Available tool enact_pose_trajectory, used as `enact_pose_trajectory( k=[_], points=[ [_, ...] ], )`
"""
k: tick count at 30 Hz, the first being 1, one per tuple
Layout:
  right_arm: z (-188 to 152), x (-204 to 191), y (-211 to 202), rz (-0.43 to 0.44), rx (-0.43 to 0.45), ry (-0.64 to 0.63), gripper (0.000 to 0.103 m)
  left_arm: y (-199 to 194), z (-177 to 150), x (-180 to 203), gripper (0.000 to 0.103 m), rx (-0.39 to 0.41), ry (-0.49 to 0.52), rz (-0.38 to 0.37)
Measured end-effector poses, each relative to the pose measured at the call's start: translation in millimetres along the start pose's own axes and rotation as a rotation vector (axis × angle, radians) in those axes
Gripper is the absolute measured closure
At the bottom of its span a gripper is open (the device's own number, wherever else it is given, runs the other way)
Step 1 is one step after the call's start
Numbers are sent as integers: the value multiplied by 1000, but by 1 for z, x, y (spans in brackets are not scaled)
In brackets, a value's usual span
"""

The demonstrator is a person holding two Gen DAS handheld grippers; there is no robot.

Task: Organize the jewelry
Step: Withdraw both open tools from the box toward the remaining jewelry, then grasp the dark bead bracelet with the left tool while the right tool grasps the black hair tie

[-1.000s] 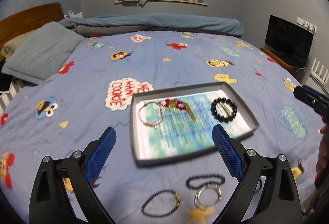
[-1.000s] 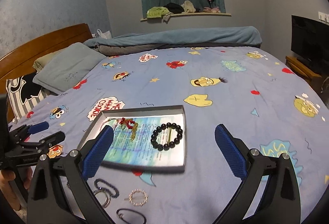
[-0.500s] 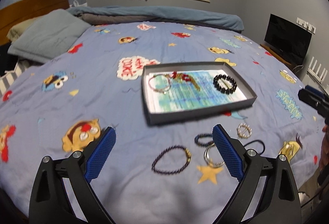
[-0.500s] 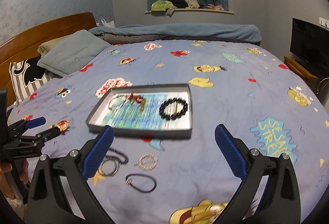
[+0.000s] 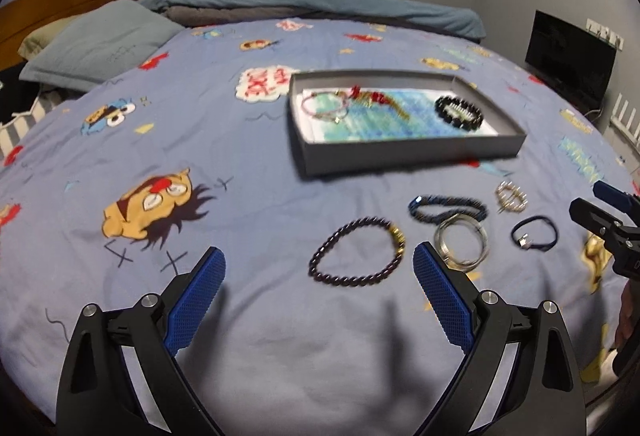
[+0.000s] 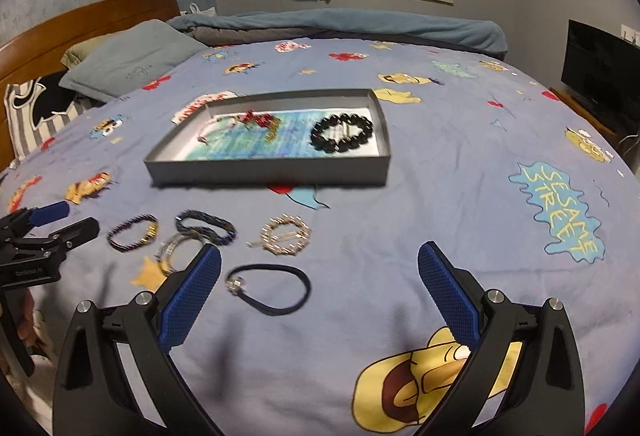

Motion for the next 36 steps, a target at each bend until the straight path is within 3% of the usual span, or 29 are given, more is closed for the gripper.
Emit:
enact_pose_trajectory(
  k=[15, 20, 23, 24, 31, 36],
  points=[
    [-22, 22, 30, 32, 3, -5, 6, 33, -8, 7, 12, 26, 28, 30],
    [-21, 14, 28, 67, 17, -35, 6, 30, -8, 7, 28, 53, 30, -4],
    [-24, 12, 32, 70, 8, -39, 18, 34, -10, 10, 41, 34, 53, -10],
    [-25, 12, 33, 71, 4, -42, 24, 36, -11, 12, 41, 30, 62, -11],
    [-28, 5, 37, 77, -16, -79, 38, 43, -17, 13, 47, -1, 112, -27],
    [-28, 3, 37, 77, -16, -88, 57, 44, -16, 7, 67, 0, 103, -23]
  ],
)
Point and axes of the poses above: each gripper's, at about its wrist camera, not at the fingertips, and y roughly the way its jaws point, x to its right, z to its top, the point moved 5 cm from there along y, roughly the way its jaws point, and after that the axes turned 9 degrees about z, right-handed, at the moved point
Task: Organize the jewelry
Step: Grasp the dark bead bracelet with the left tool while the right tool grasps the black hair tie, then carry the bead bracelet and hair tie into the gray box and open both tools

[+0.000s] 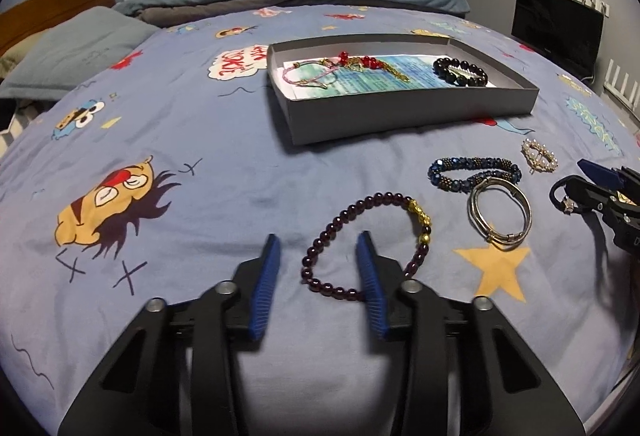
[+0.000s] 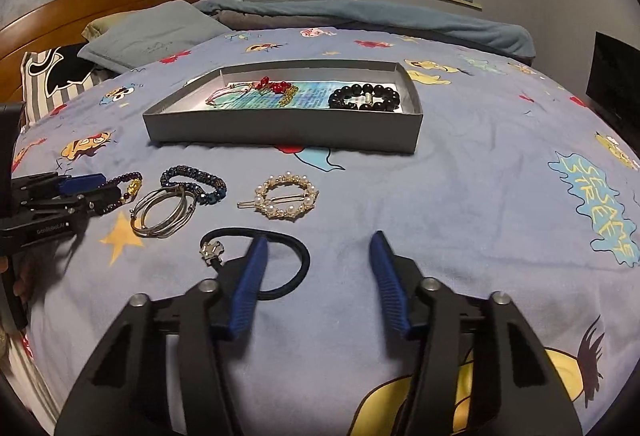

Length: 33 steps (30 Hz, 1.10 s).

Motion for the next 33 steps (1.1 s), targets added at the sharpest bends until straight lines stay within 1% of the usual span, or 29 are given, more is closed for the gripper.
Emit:
enact_pose_trajectory(
  k=[2, 4, 6, 7, 9, 10, 11, 15, 22, 29, 31, 33],
  points=[
    [0, -1, 0, 1, 1, -4, 63, 1, 0, 0, 75, 2, 9, 9],
    [0, -2, -1, 2, 3, -12, 69, 4, 1, 1, 79, 4, 23, 28],
    [0, -3, 0, 4, 3, -14, 75, 7, 3, 0, 83, 1, 21, 31],
    [0, -2, 0, 7, 2, -10, 76, 8, 4, -1, 87, -1, 18, 34],
    [0, 0, 0, 15, 2, 4, 83, 9, 4, -3, 90, -5, 11, 35],
    [0, 2, -1, 17, 4, 10, 85, 9, 5, -3, 93, -2, 8, 40],
    [0, 3, -1, 21, 5, 18, 87, 8, 5, -3, 95, 1, 9, 40],
    [0, 6, -4, 35, 19, 35, 96, 2, 6, -2, 96, 28, 14, 40],
    [2, 6, -15, 39, 57, 40, 99, -13, 7, 0, 97, 88, 10, 18],
    [6, 5, -34, 24, 105, 25, 100, -34, 8, 8, 97, 155, 44, 27],
    [6, 6, -37, 22, 111, 26, 100, -40, 10, 9, 97, 179, 43, 15],
    [6, 6, -40, 24, 119, 33, 100, -43, 11, 9, 97, 179, 28, -9]
  ],
)
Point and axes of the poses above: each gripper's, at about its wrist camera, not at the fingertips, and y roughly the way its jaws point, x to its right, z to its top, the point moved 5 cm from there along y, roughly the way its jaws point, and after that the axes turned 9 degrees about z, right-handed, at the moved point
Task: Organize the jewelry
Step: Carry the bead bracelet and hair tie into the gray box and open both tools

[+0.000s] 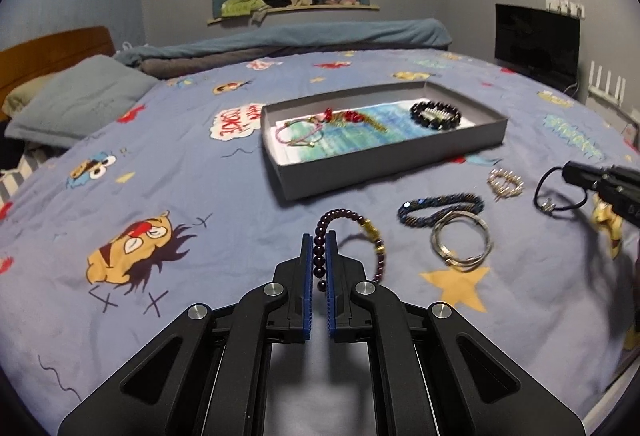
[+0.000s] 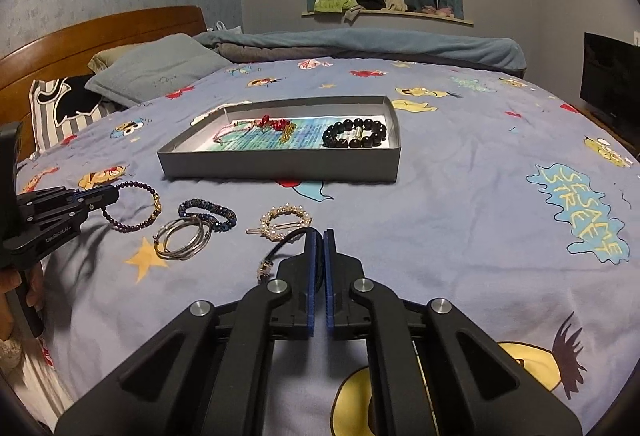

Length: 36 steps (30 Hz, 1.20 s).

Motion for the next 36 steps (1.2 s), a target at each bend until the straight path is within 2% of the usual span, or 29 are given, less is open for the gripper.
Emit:
enact_pose_trajectory(
  k=[2, 10, 15, 20, 26, 30, 33, 36],
  points=[
    [1, 0, -1, -1, 3, 12, 100, -2, 3, 0, 97, -14, -26, -25],
    [18, -7, -2, -35, 42, -17, 100, -14, 33, 2, 97, 15, -44, -57],
    [47, -3, 3, -36, 70, 5, 100, -15, 64, -3, 97, 48, -38, -43],
    [89, 8, 18, -55, 133, 39, 100, -6, 98, -2, 97, 73, -39, -53],
    [115, 25, 49, -87, 162, 63, 99, 22, 129, 9, 97, 78, -49, -67],
    [110, 34, 70, -83, 134, 55, 100, 48, 134, 18, 97, 55, -67, -94],
    [106, 42, 89, -56, 77, 58, 100, 72, 123, 23, 97, 18, -59, -109],
    [102, 44, 104, -37, 28, 50, 100, 96, 113, 17, 97, -39, -93, -119]
  ],
)
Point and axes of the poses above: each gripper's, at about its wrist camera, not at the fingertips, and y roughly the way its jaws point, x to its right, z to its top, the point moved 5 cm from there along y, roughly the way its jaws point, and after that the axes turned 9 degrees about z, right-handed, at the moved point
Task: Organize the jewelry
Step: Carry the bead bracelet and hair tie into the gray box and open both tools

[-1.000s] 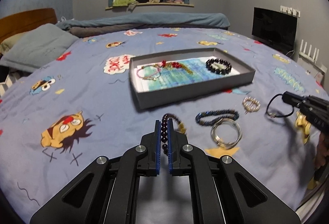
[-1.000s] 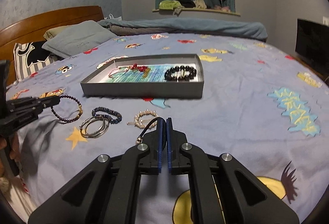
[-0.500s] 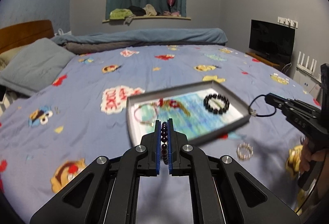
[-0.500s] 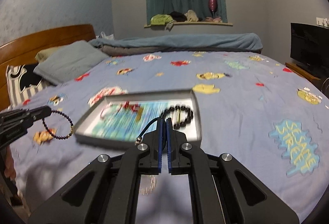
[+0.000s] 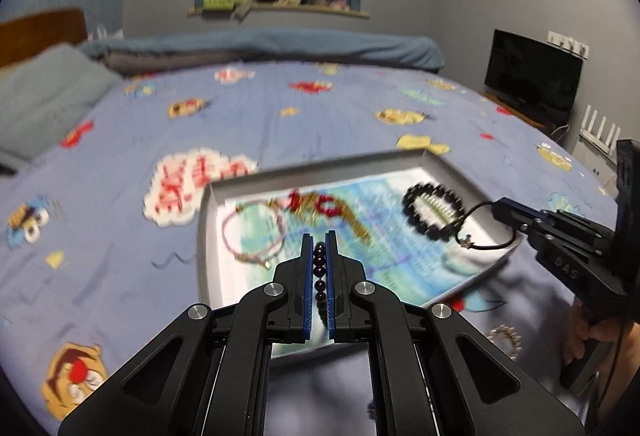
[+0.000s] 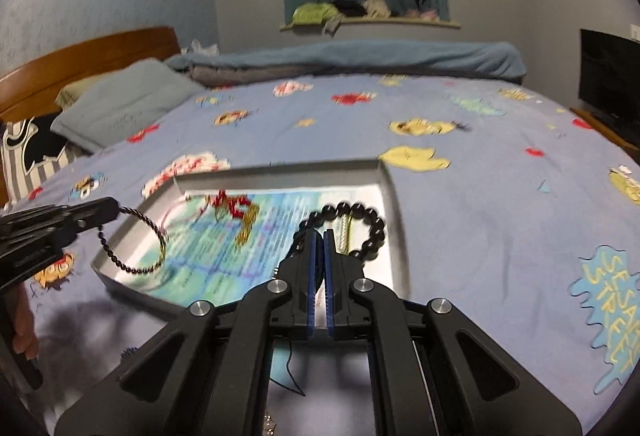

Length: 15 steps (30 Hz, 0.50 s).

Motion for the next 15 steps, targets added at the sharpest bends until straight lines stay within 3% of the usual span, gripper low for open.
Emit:
enact_pose_trajectory(
  k=[11, 15],
  points=[
    [-18, 5, 30, -7, -137, 6, 100, 40, -27, -35, 97, -121, -83, 37],
    [-20, 7, 36, -7, -148, 10, 99, 43, -29, -34, 97, -125, -75, 47]
  ],
)
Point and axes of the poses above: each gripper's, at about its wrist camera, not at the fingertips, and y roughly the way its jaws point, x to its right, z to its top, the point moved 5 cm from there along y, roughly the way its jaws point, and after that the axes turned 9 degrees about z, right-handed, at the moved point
